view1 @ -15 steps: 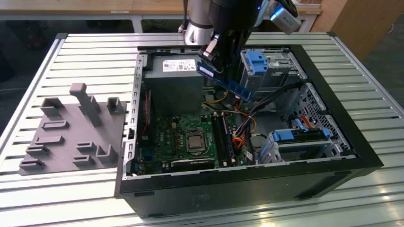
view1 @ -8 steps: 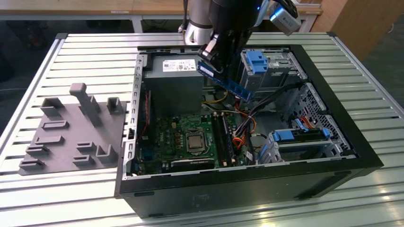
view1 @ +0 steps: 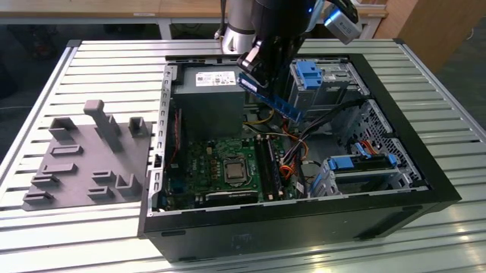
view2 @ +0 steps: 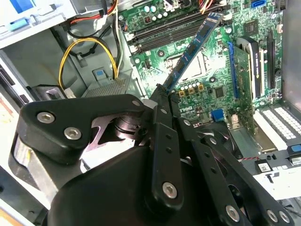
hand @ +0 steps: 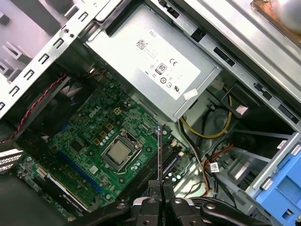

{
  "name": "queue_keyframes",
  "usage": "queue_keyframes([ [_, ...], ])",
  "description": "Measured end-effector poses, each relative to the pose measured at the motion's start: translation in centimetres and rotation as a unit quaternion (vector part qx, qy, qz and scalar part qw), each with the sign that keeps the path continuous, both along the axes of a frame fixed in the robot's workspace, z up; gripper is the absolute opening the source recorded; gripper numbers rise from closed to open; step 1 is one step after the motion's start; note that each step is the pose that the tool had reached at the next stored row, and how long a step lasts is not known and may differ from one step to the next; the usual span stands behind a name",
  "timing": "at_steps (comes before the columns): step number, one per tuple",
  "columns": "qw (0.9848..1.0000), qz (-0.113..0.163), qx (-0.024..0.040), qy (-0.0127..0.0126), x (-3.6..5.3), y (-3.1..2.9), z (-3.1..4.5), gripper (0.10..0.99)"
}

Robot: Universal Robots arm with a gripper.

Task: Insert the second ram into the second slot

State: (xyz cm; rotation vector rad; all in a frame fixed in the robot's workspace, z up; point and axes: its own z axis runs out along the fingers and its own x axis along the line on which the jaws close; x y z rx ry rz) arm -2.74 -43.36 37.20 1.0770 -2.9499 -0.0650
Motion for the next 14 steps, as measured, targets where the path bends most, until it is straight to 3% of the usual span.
queue_keyframes([
  [14,0.9995,-0.031,0.0,0.0006,0.0,0.0,0.0,0.133],
])
